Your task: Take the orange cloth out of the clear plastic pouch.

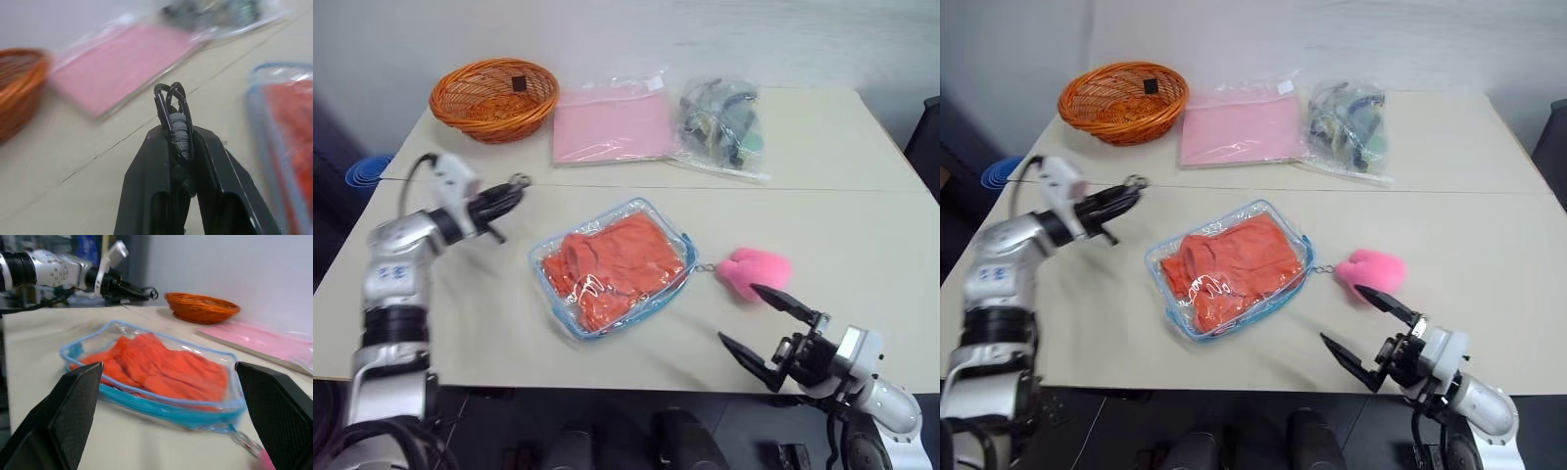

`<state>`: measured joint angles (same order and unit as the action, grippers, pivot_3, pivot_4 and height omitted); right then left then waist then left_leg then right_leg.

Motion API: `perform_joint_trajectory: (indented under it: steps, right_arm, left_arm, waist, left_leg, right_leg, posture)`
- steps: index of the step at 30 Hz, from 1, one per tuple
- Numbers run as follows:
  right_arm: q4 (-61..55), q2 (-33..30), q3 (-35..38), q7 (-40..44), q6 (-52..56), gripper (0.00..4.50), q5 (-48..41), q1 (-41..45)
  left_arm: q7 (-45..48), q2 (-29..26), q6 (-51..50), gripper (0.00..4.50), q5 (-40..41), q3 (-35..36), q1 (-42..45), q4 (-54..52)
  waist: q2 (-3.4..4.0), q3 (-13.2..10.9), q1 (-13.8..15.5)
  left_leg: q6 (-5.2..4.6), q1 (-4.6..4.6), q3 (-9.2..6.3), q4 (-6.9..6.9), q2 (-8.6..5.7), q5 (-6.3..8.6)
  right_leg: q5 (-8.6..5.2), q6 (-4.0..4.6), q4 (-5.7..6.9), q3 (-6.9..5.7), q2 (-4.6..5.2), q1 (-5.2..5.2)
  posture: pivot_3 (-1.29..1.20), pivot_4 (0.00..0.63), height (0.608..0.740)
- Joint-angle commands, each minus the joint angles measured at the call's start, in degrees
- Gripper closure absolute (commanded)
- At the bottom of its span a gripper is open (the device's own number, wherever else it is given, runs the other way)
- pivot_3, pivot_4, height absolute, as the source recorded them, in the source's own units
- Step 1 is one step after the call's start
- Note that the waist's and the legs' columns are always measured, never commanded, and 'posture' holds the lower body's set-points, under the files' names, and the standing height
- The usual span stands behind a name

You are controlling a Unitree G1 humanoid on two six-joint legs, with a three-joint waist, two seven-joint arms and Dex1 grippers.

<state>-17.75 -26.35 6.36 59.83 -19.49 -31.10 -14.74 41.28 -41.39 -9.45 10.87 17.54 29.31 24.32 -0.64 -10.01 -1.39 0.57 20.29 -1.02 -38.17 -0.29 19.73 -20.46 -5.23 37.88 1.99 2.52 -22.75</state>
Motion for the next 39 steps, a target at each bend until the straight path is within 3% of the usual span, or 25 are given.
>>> perform_joint_trajectory:
  steps: [1, 5, 14, 19, 23, 25, 28, 31, 36, 39]
  right_arm:
    - [-0.2, -0.5, -1.7, 2.0, -2.7, 0.0, 1.7, 2.2]
    - [1.7, -0.2, -2.6, 2.3, -3.2, 0.0, 2.4, 4.0]
    - [1.9, -2.5, -1.7, 1.8, -1.0, 0.0, 2.1, 5.4]
    - [0.1, -5.1, 2.1, 0.8, -0.3, 0.0, 1.2, 2.1]
    - [-1.1, -6.9, 5.5, 0.6, 0.0, 0.0, 0.4, -2.2]
    - [-0.4, -7.5, 7.5, 0.6, -0.3, 0.0, 0.5, -3.9]
    - [0.7, -7.8, 8.8, 0.6, -0.4, 0.0, 0.7, -4.9]
    - [0.5, -7.6, 9.1, 0.1, 0.3, 0.0, 0.6, -4.6]
    - [-3.7, -8.0, 8.2, -2.5, 4.0, 0.0, 1.0, -3.9]
    - [-9.0, -8.8, 7.9, -5.5, 8.5, 0.0, 0.6, -3.5]
  left_arm:
    - [-6.4, -3.9, -3.0, 4.13, -1.0, 6.9, -8.0, -4.5]
    - [-7.6, -3.7, -7.0, 4.13, 1.7, 10.0, -14.1, -7.7]
    - [-6.7, -4.6, -6.1, 1.45, 3.0, 9.2, -11.0, -2.9]
    - [3.1, -9.7, 0.4, 0.03, 5.5, 9.9, -10.4, -0.1]
    - [12.2, -12.9, 2.4, 0.03, 8.2, 8.3, -9.8, -3.7]
    - [16.5, -11.8, -3.7, 0.03, 13.8, 4.6, -10.3, -16.2]
    - [14.7, -9.0, -15.5, 0.03, 20.8, -2.4, -12.5, -35.9]
    - [15.4, -10.3, -23.3, 0.03, 24.1, -8.5, -16.1, -48.8]
    - [1.1, -1.5, -32.4, 0.03, 23.9, -14.5, -17.5, -57.3]
    - [-3.4, 0.0, -34.4, 0.03, 17.4, -23.8, -18.4, -61.9]
  waist:
    - [-0.03, 0.0, -0.1]
    - [-0.14, 0.0, 1.5]
    - [-0.15, 0.0, 2.1]
    - [-0.16, 0.0, 1.1]
    - [-0.15, 0.0, 1.1]
    - [-0.15, 0.0, 1.3]
    - [-0.15, 0.0, 1.9]
    - [-0.07, 0.0, 1.0]
    - [0.08, 0.0, -0.3]
    - [0.1, 0.0, -0.1]
  left_leg:
    - [-0.02, 0.01, 0.01, 0.01, 0.0, 0.01]
    - [-0.09, 0.01, -0.07, -0.01, -0.03, 0.06]
    - [-0.08, -0.01, -0.11, -0.02, -0.05, 0.06]
    - [-0.06, 0.0, -0.09, 0.07, -0.05, 0.08]
    - [-0.05, -0.01, -0.08, 0.11, -0.05, 0.09]
    - [-0.07, -0.02, -0.06, 0.1, -0.05, 0.09]
    - [-0.2, 0.0, -0.12, 0.04, -0.05, 0.16]
    - [-0.24, -0.01, -0.06, 0.05, -0.07, 0.2]
    - [-0.23, -0.1, 0.0, 0.14, 0.03, 0.2]
    - [-0.26, -0.16, -0.03, 0.08, 0.03, 0.17]
  right_leg:
    - [0.0, 0.0, -0.01, 0.01, 0.01, 0.0]
    - [0.0, 0.01, -0.06, -0.09, 0.11, 0.1]
    - [-0.01, 0.02, -0.1, -0.16, 0.13, 0.16]
    - [-0.01, 0.02, -0.13, -0.17, 0.12, 0.11]
    - [-0.01, 0.02, -0.17, -0.16, 0.12, 0.12]
    - [-0.01, 0.03, -0.18, -0.13, 0.12, 0.15]
    - [-0.01, 0.03, -0.23, -0.14, 0.21, 0.31]
    - [-0.01, 0.03, -0.25, -0.06, 0.2, 0.31]
    - [-0.03, 0.05, -0.09, 0.04, -0.05, 0.17]
    - [-0.03, 0.06, -0.03, 0.05, -0.07, 0.23]
  posture:
    - [0.0, 0.15, 0.74]
    - [0.0, 0.15, 0.74]
    - [0.0, 0.15, 0.74]
    - [0.0, 0.15, 0.74]
    - [0.0, 0.15, 0.74]
    - [0.0, 0.15, 0.74]
    - [0.0, 0.15, 0.74]
    - [0.0, 0.15, 0.74]
    - [0.0, 0.15, 0.74]
    - [0.0, 0.15, 0.74]
